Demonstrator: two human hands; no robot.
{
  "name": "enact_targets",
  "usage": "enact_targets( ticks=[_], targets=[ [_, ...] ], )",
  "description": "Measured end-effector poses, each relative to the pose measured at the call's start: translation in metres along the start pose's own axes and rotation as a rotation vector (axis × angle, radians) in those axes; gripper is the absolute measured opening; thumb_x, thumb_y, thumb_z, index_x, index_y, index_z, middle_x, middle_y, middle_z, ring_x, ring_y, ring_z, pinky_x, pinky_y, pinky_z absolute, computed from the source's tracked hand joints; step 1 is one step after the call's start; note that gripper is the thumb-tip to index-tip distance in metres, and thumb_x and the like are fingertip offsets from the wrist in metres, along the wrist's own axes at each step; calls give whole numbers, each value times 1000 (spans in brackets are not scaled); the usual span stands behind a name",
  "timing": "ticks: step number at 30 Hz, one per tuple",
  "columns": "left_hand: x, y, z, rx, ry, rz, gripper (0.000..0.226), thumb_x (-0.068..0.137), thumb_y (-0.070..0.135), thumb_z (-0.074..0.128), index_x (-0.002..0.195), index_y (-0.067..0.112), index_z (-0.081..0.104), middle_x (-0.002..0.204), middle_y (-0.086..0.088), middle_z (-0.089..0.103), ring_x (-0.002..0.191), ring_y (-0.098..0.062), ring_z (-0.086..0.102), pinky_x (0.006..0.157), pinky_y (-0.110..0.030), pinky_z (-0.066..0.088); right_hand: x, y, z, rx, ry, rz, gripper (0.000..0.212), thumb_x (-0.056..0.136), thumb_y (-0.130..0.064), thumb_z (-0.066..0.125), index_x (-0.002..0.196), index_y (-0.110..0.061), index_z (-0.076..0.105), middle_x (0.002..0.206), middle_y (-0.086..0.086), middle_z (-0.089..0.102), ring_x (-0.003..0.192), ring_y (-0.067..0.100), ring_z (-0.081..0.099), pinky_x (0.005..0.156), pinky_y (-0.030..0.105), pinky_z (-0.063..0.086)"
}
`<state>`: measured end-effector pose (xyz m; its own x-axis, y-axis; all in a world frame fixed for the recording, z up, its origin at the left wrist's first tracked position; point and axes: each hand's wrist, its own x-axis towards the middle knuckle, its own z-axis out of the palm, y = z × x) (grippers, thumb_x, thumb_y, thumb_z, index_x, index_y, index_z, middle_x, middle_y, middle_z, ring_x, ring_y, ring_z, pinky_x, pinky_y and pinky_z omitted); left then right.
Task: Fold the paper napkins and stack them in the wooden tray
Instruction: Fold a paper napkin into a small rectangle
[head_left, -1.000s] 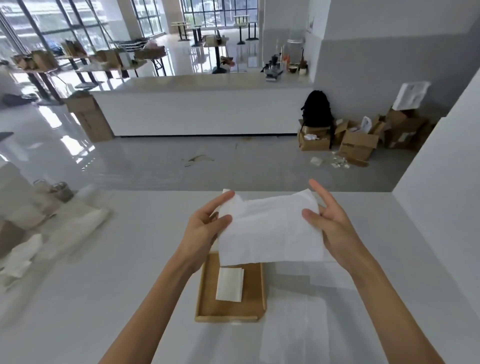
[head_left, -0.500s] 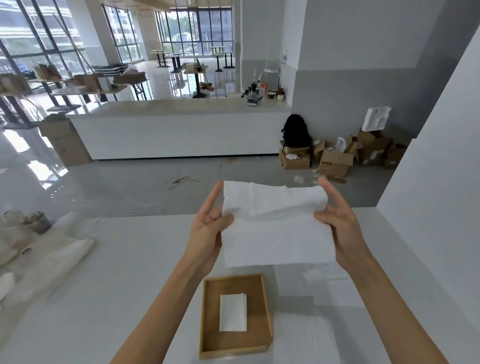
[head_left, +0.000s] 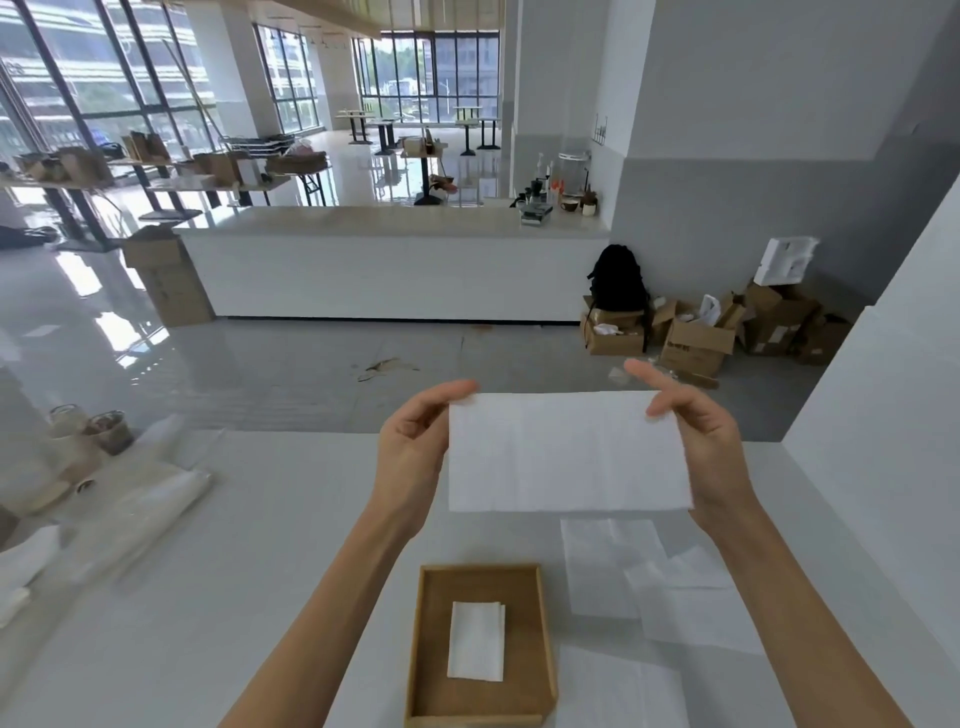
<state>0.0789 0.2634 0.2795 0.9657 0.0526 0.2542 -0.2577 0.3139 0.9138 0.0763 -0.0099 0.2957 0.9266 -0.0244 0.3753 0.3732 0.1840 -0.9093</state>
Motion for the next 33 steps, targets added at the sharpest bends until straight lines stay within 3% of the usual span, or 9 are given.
enact_targets(
  ticks=[3, 6, 9, 13, 20, 24, 28, 31, 33],
  targets=[
    [5, 1, -2, 51, 0, 18, 29, 97, 3, 60, 92, 23, 80, 121, 3, 74, 116, -20, 67, 90, -34, 54, 4, 0, -4, 43, -20, 63, 55, 97, 15, 42, 66, -22, 69, 125, -3, 71, 117, 18, 67, 81, 37, 58],
    [8, -1, -2, 85, 32, 16, 29, 98, 3, 60, 91, 23, 79, 117, 1, 76, 111, -21, 69, 91, -38, 53, 5, 2, -10, -65, 6, 111, 50, 98, 8, 47, 70, -24, 72, 98, -10, 75, 94, 28, 66, 72, 43, 50],
    [10, -1, -2, 97, 56, 5, 27, 97, 4, 60, 94, 23, 80, 111, -3, 77, 105, -24, 70, 88, -40, 54, 6, 2, -15, -161, 18, 111, 52, 98, 7, 50, 71, -28, 78, 83, -13, 75, 79, 14, 69, 63, 26, 55],
    [13, -1, -1, 126, 62, -8, 27, 98, 3, 61, 97, 22, 81, 110, -4, 78, 105, -26, 72, 89, -40, 56, 7, 3, -21, -200, 15, 95, 50, 97, 8, 52, 75, -27, 81, 87, -9, 78, 81, 7, 74, 66, 16, 57],
    [16, -1, 4, 155, 74, 2, 29, 98, 3, 60, 97, 23, 81, 108, -3, 79, 103, -25, 73, 89, -40, 58, 12, 2, -26, -51, -27, 174, 46, 102, 4, 35, 94, -10, 78, 97, 1, 78, 94, 18, 72, 80, 25, 60],
    [16, 0, 3, 154, 68, 12, 31, 97, 3, 61, 96, 25, 81, 106, -1, 80, 102, -21, 75, 85, -32, 59, 10, 1, -15, -349, 74, 108, 19, 100, -19, 59, 96, -25, 77, 94, -12, 77, 90, 7, 72, 74, 16, 58],
    [11, -1, -1, 200, 103, -16, 31, 98, 0, 59, 97, 23, 80, 100, -2, 81, 95, -17, 75, 86, -30, 60, 14, -2, -4, -456, 120, -14, 19, 95, -13, 67, 112, -21, 69, 101, -4, 71, 92, 9, 67, 77, 23, 58],
    [6, -4, -3, 471, 148, 25, 35, 100, 1, 53, 106, 30, 73, 104, 2, 76, 99, -13, 71, 90, -26, 56, 25, -20, 4, -585, 17, -134, 27, 96, -18, 66, 119, -31, 64, 106, -9, 69, 95, 4, 64, 81, 18, 54],
    [7, -4, 5, 613, 12, 73, 26, 102, 14, 57, 122, 28, 67, 125, 7, 68, 118, -8, 62, 101, -21, 46, 37, -39, 13, -676, -171, -137, 36, 95, -21, 66, 125, -40, 59, 103, -10, 72, 95, 6, 66, 83, 17, 51]
  ],
)
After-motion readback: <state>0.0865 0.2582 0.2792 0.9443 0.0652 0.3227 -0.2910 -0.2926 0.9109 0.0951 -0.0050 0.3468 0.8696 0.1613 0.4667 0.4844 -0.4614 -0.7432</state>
